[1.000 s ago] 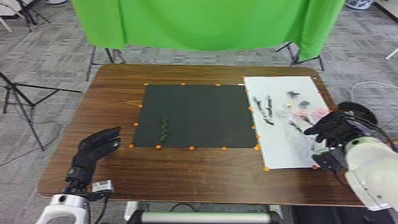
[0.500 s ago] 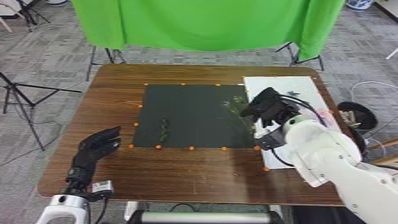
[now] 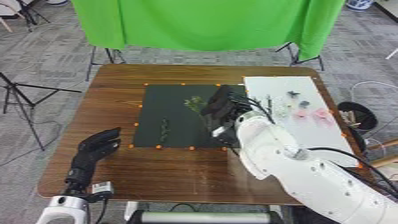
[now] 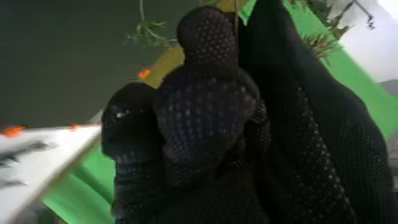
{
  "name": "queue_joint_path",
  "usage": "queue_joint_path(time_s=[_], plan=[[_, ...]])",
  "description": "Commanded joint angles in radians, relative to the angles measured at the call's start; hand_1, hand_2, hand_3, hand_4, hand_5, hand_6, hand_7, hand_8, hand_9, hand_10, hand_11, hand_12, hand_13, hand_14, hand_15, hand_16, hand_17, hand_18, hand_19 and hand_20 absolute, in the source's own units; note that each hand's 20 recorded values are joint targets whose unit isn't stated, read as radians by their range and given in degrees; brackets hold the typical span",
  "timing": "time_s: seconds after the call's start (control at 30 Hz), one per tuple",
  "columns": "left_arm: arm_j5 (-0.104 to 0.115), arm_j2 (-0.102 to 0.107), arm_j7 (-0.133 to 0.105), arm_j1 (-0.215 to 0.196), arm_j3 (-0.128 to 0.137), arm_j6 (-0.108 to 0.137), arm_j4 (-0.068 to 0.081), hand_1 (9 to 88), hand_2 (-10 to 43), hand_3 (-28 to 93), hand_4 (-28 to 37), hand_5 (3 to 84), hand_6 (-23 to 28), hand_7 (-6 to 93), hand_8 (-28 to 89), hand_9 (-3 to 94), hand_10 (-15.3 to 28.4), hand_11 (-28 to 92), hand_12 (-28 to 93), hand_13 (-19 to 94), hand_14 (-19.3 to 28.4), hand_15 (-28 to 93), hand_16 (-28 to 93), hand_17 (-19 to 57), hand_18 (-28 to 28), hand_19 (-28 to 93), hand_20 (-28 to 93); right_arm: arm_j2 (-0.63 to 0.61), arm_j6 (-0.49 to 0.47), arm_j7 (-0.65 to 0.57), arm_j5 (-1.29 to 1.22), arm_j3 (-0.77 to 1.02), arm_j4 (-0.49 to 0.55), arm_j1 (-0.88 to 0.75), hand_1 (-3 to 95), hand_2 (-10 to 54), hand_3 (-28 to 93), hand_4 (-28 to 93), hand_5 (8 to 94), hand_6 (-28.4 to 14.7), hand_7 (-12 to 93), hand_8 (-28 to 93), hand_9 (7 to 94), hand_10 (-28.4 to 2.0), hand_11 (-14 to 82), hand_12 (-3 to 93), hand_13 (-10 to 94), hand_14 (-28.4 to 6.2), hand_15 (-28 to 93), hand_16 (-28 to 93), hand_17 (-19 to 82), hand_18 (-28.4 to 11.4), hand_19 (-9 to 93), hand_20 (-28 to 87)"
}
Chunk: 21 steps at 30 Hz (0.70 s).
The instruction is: Arrange flowers
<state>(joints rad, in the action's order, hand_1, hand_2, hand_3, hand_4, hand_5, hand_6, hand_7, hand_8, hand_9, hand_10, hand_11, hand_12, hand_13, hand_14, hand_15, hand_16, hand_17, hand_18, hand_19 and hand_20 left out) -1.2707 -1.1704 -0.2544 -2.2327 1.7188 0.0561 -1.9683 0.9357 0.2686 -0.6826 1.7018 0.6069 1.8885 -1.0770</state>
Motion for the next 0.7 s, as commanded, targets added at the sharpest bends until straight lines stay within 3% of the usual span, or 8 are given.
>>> queue_joint_path(time_s=[0.03, 0.7], plan=[[0.002, 0.005, 0.026, -0.020, -0.008, -0.005, 0.013, 37.4, -9.5, 63, -13.1, 46.1, 1.3, 16.3, -7, 36.8, 10.6, 22, 17, 34, 16.4, 25, 2, 6.9, 15.4, 19, 20, 0.064, -0.020, -0.019, 0.014, -0.073, -0.047, 0.049, 70.8, -9.5, 48, -7, 80.6, -7.9, 18, 18, 93.7, -15.2, 31.4, 16.7, 94, -4.8, 55, 14, 79, -4.0, 80, 38], [0.000, 0.004, 0.033, -0.006, -0.014, -0.026, 0.019, 36.8, -9.5, 61, -12.0, 45.8, 1.4, 14.8, -6, 36.5, 11.1, 22, 18, 33, 16.8, 25, 2, 6.3, 15.5, 19, 20, 0.132, 0.036, -0.025, -0.037, -0.135, -0.131, 0.075, 73.1, -9.5, 43, -3, 79.3, -7.8, 18, 18, 93.7, -16.0, 24.0, 22.3, 94, -6.4, 50, 15, 78, -4.6, 78, 35]])
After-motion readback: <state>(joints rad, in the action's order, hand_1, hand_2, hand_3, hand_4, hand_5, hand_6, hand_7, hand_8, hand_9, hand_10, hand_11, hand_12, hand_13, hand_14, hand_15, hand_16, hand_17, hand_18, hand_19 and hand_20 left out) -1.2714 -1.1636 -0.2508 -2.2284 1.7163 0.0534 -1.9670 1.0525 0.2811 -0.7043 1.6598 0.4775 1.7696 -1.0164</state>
